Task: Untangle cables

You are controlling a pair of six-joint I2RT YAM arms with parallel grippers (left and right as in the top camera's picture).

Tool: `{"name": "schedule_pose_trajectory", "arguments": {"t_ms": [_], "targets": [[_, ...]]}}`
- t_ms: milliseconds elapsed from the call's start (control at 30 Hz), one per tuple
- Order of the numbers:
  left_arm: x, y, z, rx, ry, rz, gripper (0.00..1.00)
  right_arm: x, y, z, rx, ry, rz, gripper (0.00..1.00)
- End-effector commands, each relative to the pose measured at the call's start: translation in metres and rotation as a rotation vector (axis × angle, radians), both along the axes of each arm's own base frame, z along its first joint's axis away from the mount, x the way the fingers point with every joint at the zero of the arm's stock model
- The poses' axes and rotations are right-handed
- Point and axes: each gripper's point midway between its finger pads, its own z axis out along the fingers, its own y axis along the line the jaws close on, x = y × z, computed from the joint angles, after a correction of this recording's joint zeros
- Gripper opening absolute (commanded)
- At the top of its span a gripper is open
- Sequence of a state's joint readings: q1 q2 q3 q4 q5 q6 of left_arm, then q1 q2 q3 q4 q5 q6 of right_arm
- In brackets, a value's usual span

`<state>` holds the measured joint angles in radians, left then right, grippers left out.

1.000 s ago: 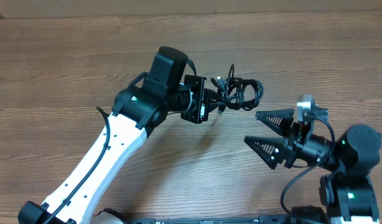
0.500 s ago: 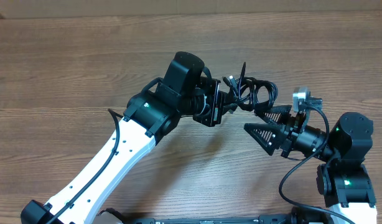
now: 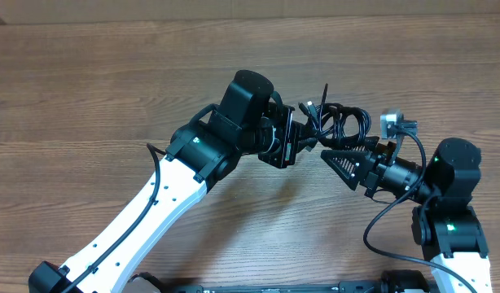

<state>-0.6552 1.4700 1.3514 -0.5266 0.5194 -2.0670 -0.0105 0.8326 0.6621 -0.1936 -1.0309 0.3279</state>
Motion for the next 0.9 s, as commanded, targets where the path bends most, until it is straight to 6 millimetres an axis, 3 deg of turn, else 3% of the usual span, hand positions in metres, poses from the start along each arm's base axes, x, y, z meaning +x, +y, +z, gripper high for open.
{"name": "schedule_pose_trajectory", "arguments": {"t_ms": [0,167,500,867], "targets": [[-0.007,-0.003,0.024,-0.054,-0.023,-0.022,0.04,0.003,0.001,0.009,-0.017,-0.053,0.001,0.47],[-0.008,-0.004,0.025,-0.056,-0.022,-0.025,0.04,0.005,0.001,0.014,-0.017,-0.089,0.001,0.25],[-0.012,-0.005,0.026,-0.067,-0.012,-0.046,0.04,0.009,-0.002,0.014,-0.025,-0.096,-0.025,0.04],[0.002,0.001,0.022,-0.027,-0.044,0.028,0.04,-0.001,0.004,0.016,-0.003,-0.086,0.043,0.04]]}}
